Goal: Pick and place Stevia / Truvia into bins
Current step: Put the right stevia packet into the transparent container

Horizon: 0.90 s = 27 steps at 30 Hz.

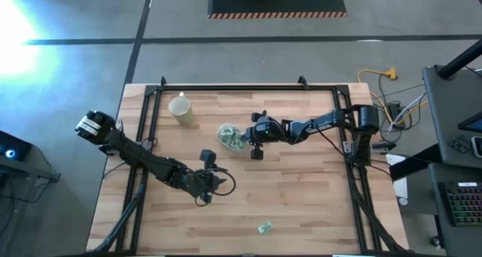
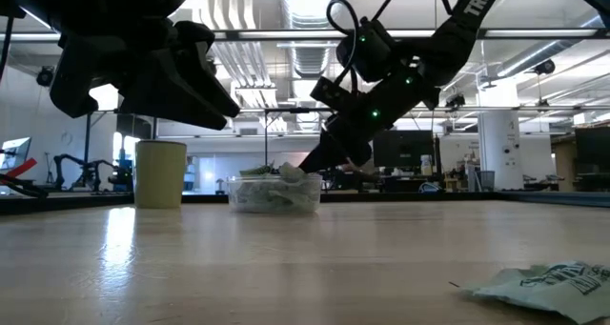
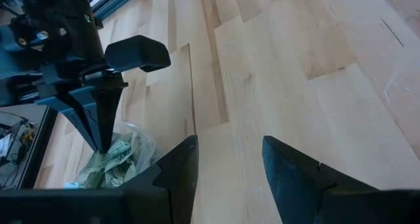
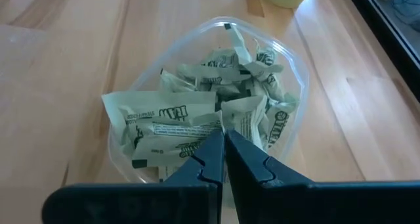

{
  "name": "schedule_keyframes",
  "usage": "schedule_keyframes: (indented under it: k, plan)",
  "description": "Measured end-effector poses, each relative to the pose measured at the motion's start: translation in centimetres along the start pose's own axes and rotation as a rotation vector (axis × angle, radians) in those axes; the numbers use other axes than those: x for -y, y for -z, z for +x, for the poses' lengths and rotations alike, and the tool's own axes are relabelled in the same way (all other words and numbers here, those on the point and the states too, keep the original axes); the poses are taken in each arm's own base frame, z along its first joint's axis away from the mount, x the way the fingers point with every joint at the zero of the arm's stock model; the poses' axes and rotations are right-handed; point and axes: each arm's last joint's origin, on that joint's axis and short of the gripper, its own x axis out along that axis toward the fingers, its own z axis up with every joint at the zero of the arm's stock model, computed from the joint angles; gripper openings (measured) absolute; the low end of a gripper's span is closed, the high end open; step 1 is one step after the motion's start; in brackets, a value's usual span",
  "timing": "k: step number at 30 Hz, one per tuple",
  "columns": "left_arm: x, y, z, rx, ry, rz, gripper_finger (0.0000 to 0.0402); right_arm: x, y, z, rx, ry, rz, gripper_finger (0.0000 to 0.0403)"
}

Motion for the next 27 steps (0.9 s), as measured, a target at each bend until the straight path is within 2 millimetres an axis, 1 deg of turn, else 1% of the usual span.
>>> schedule_keyframes:
  k: [10, 13, 17, 22, 27]
  plan:
    - [0.0, 0.0, 0.0, 0.0, 0.0, -0.001, 0.0153, 0.0, 0.0, 0.0, -0.004, 0.0, 0.005, 0.0009]
    - [0.0, 0.0, 0.0, 0.001, 0.001, -0.001, 0.0153, 0.0, 0.0, 0.0, -0.002, -0.001, 0.002, 0.0016]
    - [0.0, 0.0, 0.0, 0.0, 0.001, 0.0, 0.0153, 0.0, 0.0, 0.0, 0.001, -0.008, -0.003, 0.0045]
    - [0.0, 0.0, 0.0, 0.0, 0.001, -0.001, 0.0153, 0.0, -0.1, -0.1, 0.008, -0.005, 0.009, 0.0099]
    - [0.0, 0.0, 0.0, 0.0, 0.001, -0.001, 0.0153, 0.3, -0.9, -0.8, 0.038, 0.008, 0.003, 0.014]
